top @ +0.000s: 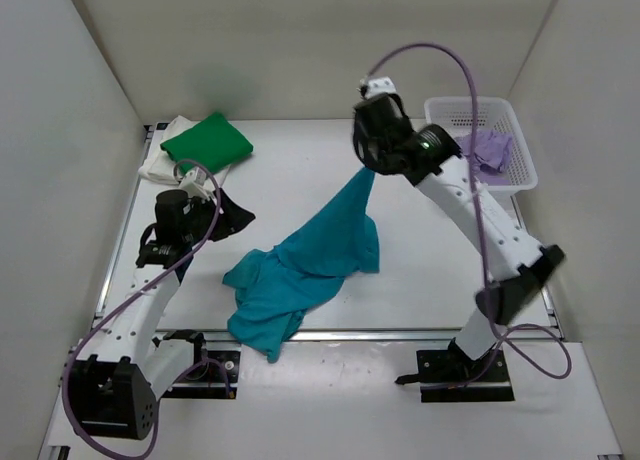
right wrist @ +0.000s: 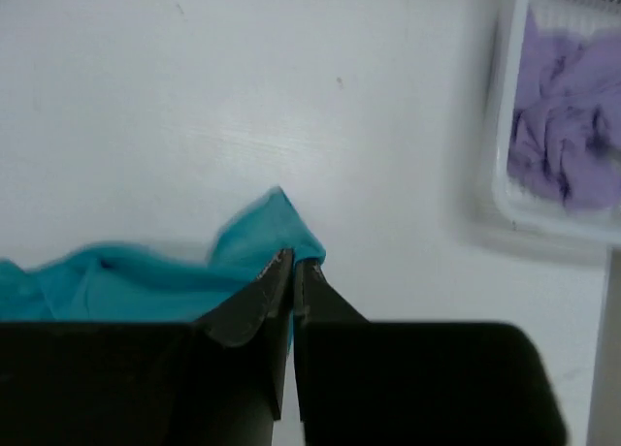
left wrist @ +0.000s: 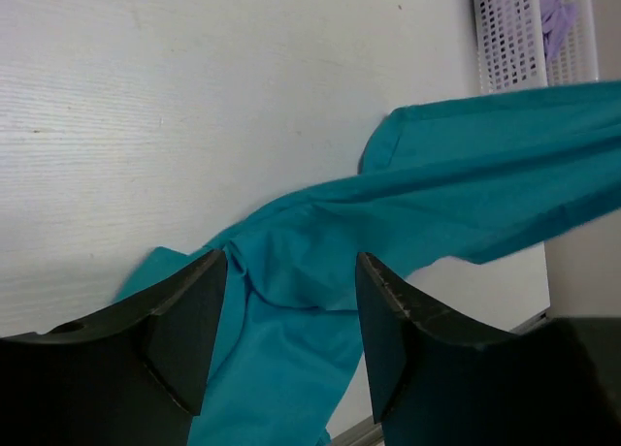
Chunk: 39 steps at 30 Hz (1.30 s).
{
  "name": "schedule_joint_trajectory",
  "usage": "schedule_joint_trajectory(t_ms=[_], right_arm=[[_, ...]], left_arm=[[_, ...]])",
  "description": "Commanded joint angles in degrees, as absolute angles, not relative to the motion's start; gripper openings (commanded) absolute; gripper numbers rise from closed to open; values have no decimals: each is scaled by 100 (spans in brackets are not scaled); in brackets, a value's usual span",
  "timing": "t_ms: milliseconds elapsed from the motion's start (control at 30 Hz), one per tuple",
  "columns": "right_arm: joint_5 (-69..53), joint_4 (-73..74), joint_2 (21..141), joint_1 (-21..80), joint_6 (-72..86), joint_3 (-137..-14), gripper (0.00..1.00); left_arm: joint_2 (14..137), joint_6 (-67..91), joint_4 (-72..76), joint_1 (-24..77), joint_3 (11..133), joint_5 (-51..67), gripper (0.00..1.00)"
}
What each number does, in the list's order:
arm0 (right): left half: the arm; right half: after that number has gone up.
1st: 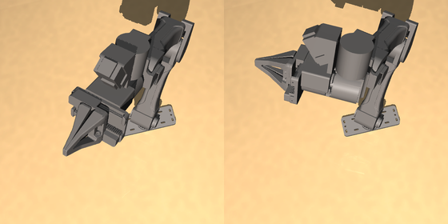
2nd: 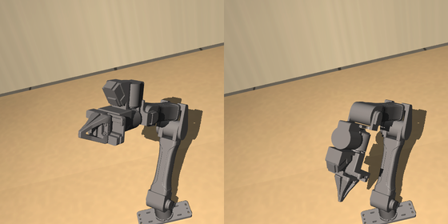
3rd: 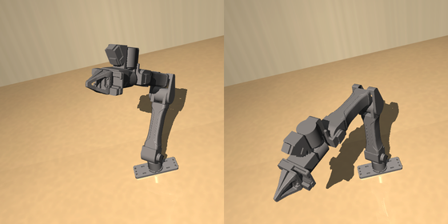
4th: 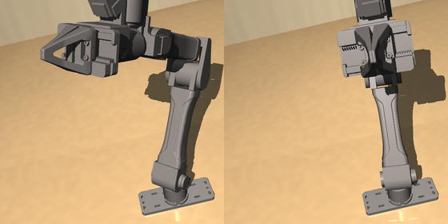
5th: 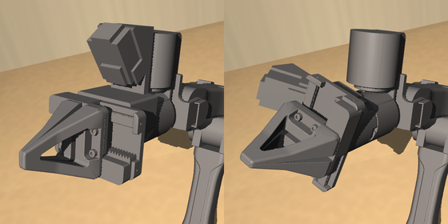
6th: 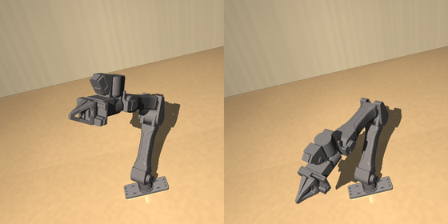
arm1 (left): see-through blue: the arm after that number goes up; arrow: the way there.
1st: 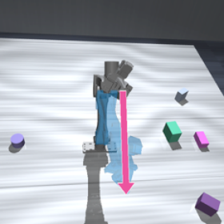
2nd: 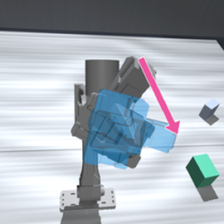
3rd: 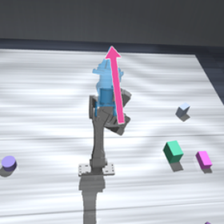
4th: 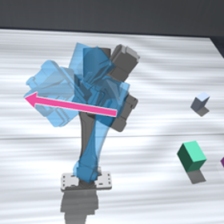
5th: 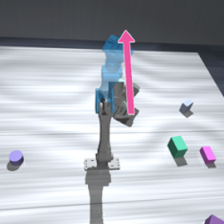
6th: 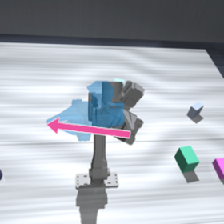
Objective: Fold and stack the t-shirts
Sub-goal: Move the tshirt to the center of the board, then flatten out the tshirt
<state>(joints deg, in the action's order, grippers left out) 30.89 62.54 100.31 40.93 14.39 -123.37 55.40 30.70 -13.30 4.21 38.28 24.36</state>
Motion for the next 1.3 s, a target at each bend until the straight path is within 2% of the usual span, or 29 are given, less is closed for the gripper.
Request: schedule_joint_trajectory(t_ms=[0,33,67,100,167,200,233,333,367,400,433,467,500,567,600,700,733,800,900,1100,1267], right_arm=[[2108,4777,7813,3220,1373,-10322,1],[1692,4120,7178,2599,1493,-9239,6],[1070,3783,6946,2262,1546,-8802,15],[594,3562,6604,1728,1582,-8067,19],[185,3551,6346,1075,1591,-7167,18],[158,3629,6346,994,1626,-7024,23],[167,3734,6328,863,1643,-6779,32],[263,3683,6049,1018,1661,-6085,47],[46,3535,5864,1246,1679,-5717,49],[-191,3237,5767,1387,1792,-5539,48],[-628,2860,5592,1763,1897,-5111,42],[-1059,2595,5477,2236,2107,-4637,31],[-1194,2045,5406,2842,2423,-4188,27],[-1144,1120,5475,3886,2793,-3642,0],[-1012,681,5667,4590,2821,-3517,0],[-422,422,6587,5718,2620,-3926,0],[-378,344,6748,5991,2532,-4042,4],[-509,186,7467,6387,2330,-4506,27],[-440,105,8250,6976,2023,-5139,46],[-438,492,9297,7558,1662,-6002,59],[-361,615,10089,7708,1608,-6126,62]], left_arm=[[5502,3068,-1239,491,3954,2251,67],[5511,3033,-1291,562,3972,2119,69],[5563,2954,-1370,719,4042,2040,72],[5598,2918,-1432,895,4165,1943,74],[5800,2909,-1485,976,4184,1846,74],[5844,2927,-1416,1010,4149,1863,74],[5923,2953,-1432,985,4131,1950,73],[6055,2796,-1739,1151,4157,1549,74],[6012,2847,-1784,1108,4088,1408,75],[5986,2856,-1845,1125,4017,1311,74],[5837,2996,-1820,1090,3843,1118,73],[5714,3154,-1776,1029,3606,1055,73],[5539,3268,-1706,985,3490,968,73],[5345,3523,-1609,958,3000,871,73],[5274,3629,-1487,801,2884,1001,73],[5413,3578,-1459,493,2645,1230,73],[5475,3525,-1529,501,2689,1239,73],[5581,3524,-1547,641,2803,1117,73],[5642,3621,-1389,458,2646,1335,70],[5590,3603,-1371,281,2497,1345,68],[5888,3621,-1134,105,2566,1608,65]])
